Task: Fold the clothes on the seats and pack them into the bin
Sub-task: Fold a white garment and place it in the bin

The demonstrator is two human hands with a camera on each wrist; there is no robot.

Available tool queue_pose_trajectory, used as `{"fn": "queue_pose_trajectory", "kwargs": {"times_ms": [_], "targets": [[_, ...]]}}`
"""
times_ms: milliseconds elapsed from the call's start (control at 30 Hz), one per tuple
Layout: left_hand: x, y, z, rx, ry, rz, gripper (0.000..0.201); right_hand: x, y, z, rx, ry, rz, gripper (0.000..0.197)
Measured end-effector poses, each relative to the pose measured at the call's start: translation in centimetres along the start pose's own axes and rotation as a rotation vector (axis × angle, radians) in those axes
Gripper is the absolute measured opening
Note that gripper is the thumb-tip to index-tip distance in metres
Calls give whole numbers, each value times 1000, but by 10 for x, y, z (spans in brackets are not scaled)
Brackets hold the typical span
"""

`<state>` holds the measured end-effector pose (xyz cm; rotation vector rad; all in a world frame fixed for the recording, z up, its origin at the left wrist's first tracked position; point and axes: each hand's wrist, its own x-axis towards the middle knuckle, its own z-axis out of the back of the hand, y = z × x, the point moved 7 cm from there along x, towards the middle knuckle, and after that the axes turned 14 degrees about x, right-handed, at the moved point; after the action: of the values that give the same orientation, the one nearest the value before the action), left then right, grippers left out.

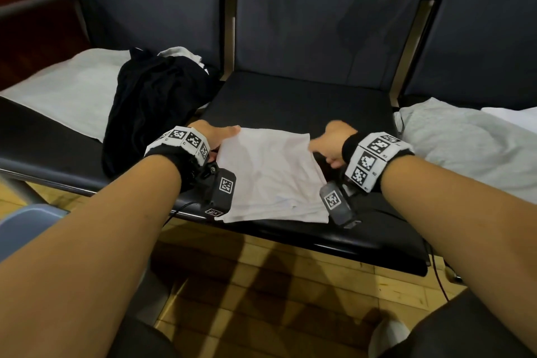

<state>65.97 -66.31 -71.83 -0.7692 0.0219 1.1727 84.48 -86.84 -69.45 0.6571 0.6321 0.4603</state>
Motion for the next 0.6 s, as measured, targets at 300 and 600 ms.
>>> {"fn": "queue_pose_trajectory", "kwargs": {"times_ms": [300, 600], "targets": [[23, -7, -16, 96, 225, -114, 106, 32, 6, -18, 143, -6, -39, 49], [-11, -26, 29, -55, -17, -424, 27, 23, 24, -15, 537, 163, 112, 61]]}}
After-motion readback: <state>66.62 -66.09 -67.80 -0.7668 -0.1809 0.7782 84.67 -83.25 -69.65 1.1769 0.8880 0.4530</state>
